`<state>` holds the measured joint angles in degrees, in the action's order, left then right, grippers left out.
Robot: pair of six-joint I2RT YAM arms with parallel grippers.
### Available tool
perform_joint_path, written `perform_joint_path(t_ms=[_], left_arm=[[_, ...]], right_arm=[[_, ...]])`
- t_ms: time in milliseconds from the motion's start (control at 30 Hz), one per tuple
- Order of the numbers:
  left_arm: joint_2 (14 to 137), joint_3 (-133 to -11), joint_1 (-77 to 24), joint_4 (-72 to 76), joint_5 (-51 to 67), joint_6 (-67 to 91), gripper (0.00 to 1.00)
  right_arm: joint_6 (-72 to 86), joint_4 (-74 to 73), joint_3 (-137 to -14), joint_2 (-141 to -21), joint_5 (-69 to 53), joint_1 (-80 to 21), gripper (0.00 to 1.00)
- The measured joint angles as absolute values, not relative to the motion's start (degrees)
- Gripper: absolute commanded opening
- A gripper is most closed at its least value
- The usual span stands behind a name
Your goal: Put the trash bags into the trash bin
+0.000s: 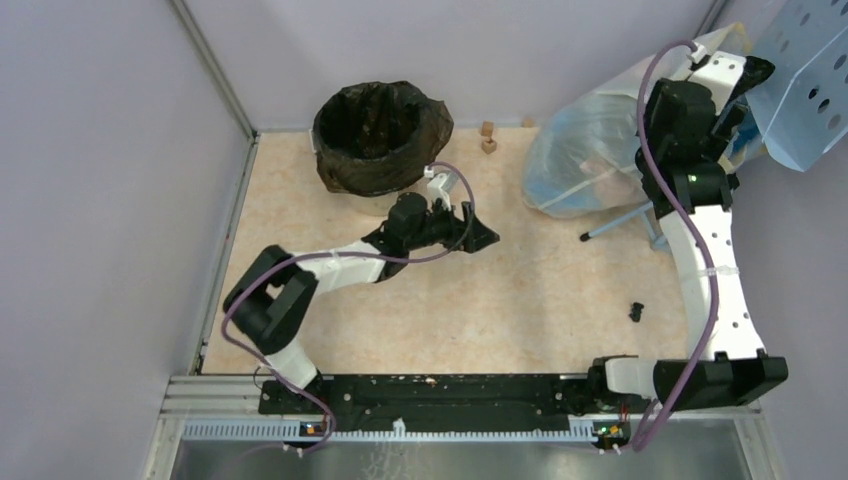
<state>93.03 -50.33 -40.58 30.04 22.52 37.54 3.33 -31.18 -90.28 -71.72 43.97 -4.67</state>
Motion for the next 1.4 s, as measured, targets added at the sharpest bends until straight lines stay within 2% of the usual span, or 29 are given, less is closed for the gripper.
perform_joint_path(t_ms=[67,133,200,267,400,667,833,1200,1400], left_arm=[[98.02,-54.26,-41.17,30.76,21.69,37.71,0.89],[101.95,-57.56,-41.65,31.31,20.80,37.89,0.87],[104.99,-60.34,-42.02,31.81,19.90,38.17,0.84],[108.44,-64.01,-42.37,32.23,19.59,38.92,0.80],[115.31,-72.69,-42.65,33.21,19.38,40.86,0.69],[130.02,-89.21,-42.76,34.20,17.87,45.89,0.36],[138.80,-98.41,-42.74,33.36,16.45,47.33,0.23],[156.62,-122.93,-41.47,32.82,9.08,46.06,0.20],[158.95,-126.21,-39.66,31.92,4.73,43.00,0.24]], right_arm=[[2.76,-31.51,-91.59,-73.80,44.47,-4.05,0.68],[2.48,-32.05,-93.34,-76.27,44.86,-3.42,0.53],[2.39,-32.88,-94.67,-78.52,45.10,-3.14,0.23],[2.22,-33.54,-94.72,-79.48,44.73,-3.07,0.02],[2.70,-35.27,-94.59,-79.59,41.82,-3.11,0.00],[2.59,-39.03,-95.00,-79.59,37.50,-9.04,0.00],[3.20,-42.06,-98.61,-79.81,31.99,-12.01,0.00],[5.19,-46.37,-101.01,-81.03,19.94,-14.79,0.00],[6.31,-46.70,-100.95,-83.09,12.78,-16.71,0.00]])
